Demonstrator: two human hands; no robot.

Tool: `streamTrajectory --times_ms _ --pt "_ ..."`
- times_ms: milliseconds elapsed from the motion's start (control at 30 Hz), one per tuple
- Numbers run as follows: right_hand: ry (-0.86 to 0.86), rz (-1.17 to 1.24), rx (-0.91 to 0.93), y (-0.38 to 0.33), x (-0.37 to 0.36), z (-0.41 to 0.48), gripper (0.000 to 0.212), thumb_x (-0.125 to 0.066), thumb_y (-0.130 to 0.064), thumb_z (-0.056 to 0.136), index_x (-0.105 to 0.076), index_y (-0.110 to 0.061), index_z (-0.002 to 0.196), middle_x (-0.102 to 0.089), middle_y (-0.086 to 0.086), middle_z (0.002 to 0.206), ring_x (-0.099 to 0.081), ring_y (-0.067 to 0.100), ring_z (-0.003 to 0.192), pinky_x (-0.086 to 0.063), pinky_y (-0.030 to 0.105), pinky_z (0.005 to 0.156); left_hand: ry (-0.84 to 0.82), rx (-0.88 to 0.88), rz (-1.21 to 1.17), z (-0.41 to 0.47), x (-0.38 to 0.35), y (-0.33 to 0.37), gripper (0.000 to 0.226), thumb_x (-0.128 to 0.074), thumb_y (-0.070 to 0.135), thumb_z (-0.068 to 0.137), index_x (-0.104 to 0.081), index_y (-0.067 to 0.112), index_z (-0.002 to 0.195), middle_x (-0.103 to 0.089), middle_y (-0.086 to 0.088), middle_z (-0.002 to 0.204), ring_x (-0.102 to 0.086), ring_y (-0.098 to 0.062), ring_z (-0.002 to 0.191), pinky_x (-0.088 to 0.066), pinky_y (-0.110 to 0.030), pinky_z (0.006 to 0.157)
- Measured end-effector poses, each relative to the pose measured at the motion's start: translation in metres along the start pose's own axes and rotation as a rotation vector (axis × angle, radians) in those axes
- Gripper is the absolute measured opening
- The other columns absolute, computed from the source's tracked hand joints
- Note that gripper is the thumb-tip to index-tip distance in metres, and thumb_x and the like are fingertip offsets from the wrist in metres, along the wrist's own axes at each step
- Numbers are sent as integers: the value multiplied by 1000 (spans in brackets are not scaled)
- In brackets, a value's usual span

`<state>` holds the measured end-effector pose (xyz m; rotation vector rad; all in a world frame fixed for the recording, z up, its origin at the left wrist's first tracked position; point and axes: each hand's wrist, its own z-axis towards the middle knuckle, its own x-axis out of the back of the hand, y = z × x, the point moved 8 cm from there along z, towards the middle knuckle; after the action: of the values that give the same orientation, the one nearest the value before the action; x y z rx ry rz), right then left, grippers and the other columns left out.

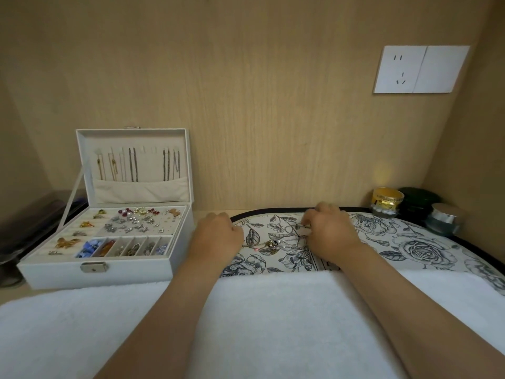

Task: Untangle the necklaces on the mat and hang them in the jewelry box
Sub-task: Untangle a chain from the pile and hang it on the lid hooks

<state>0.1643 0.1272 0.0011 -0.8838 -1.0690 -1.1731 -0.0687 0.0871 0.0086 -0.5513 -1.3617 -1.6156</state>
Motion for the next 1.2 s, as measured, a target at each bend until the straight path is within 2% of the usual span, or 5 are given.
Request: streamTrajectory --times_ms 167,333,467,867,1200 --pt "-71 426 304 -40 -7 -8 29 -66 -23 84 -75 -25 111 -65 -5 109 -56 10 105 -47 28 96 -50 -259 166 -2 -19 23 27 -56 28 91 -69 24 114 -57 0 115 -46 -21 114 -38 -35 97" --pt "-65 502 311 -41 1 -5 7 -79 -22 83 -80 -19 89 -69 -6 96 -63 8 90 -49 23 86 -210 -405 98 -7 -37 39 38 -68 27 88 -57 19 53 -53 7 58 -45 -7 56 -38 -23 57" --pt "-52 411 362 -46 -3 -6 6 -73 -24 87 -75 -19 83 -64 -8 88 -54 9 91 -44 25 86 -258 -425 158 -7 -43 44 26 -60 5 90 -63 8 63 -55 -2 68 -47 -10 61 -35 -22 52" --pt "-264 1425 -13 -39 -3 -11 18 -53 -6 99 -57 -12 82 -48 6 60 -32 15 45 -29 25 47 -138 53 -859 1 -21 21 19 -41 14 99 -47 18 82 -47 3 65 -37 -9 50 -27 -25 46" --pt "-240 1151 -77 -36 -9 -11 19 -56 -18 99 -61 -15 81 -69 6 71 -36 1 35 -29 10 37 217 -158 -633 -5 18 25 16 -29 23 106 -43 16 102 -58 0 63 -50 0 48 -42 -28 53"
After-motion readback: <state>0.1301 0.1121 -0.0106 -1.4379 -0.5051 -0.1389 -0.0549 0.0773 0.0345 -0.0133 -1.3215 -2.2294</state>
